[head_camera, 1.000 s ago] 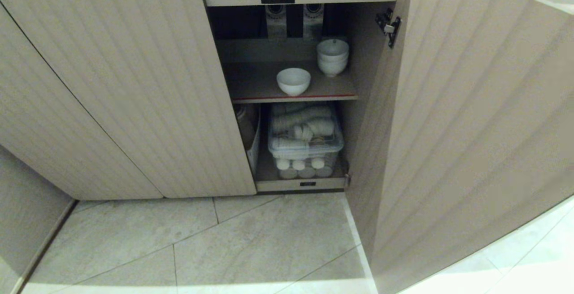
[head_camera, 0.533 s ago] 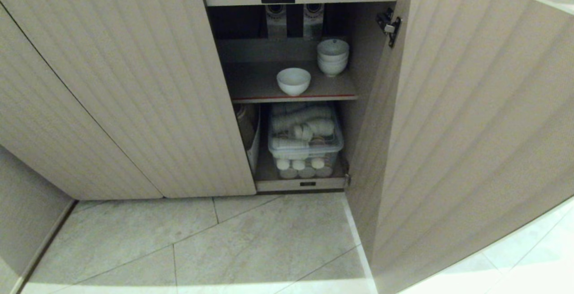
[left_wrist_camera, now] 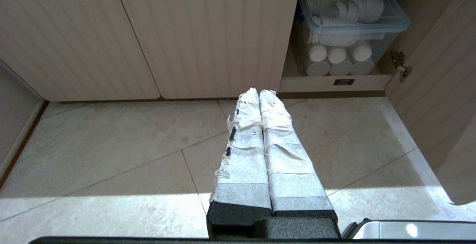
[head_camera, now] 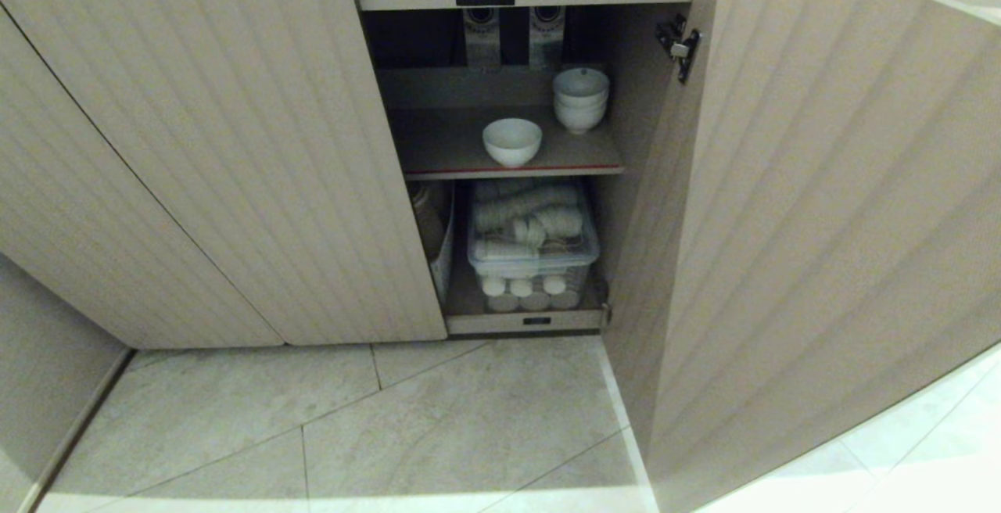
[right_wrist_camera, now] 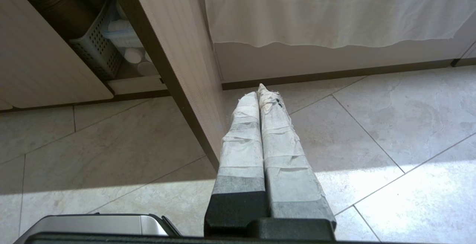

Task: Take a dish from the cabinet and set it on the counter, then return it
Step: Close the cabinet door

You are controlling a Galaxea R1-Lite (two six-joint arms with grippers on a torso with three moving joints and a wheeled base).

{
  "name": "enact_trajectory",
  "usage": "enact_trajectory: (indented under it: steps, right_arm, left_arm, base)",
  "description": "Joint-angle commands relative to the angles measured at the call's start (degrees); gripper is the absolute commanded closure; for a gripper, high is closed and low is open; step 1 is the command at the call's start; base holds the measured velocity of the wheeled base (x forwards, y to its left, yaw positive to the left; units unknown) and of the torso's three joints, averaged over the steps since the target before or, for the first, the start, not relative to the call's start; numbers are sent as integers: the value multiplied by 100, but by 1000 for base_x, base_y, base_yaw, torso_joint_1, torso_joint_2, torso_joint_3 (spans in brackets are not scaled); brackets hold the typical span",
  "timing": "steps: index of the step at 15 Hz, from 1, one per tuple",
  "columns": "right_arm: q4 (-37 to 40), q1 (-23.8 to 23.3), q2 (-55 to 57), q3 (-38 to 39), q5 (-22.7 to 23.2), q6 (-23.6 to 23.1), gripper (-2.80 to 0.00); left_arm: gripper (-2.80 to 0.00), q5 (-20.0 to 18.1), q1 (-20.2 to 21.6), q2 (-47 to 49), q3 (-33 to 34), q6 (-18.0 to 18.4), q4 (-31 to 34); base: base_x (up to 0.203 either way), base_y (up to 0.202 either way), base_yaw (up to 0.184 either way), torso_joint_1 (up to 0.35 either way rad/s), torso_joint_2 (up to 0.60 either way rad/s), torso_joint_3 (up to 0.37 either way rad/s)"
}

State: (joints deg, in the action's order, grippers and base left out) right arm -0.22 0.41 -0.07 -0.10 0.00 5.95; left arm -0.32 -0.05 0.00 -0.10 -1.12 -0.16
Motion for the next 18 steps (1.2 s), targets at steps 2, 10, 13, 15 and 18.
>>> enact_trajectory:
  steps: [2, 10, 13, 15, 18]
  right_arm:
    - [-4, 2, 7, 1, 0, 3, 0]
    - [-4, 2, 7, 1, 0, 3, 0]
    - [3, 2, 7, -1, 0, -51, 0]
    - [3, -6, 67, -8, 0, -81, 0]
    - [-76, -15, 585, -17, -8, -88, 0]
  left_arm:
    - [0, -3, -4, 0, 1, -2, -2]
    - [0, -3, -4, 0, 1, -2, -2]
    - [0, 5, -3, 0, 1, -2, -2]
    - [0, 1, 1, 0, 1, -2, -2]
    - [0, -3, -4, 0, 1, -2, -2]
  base:
    - [0, 0, 0, 0, 0, 0]
    - [0, 0, 0, 0, 0, 0]
    - [0, 0, 0, 0, 0, 0]
    - [0, 0, 0, 0, 0, 0]
    - [0, 0, 0, 0, 0, 0]
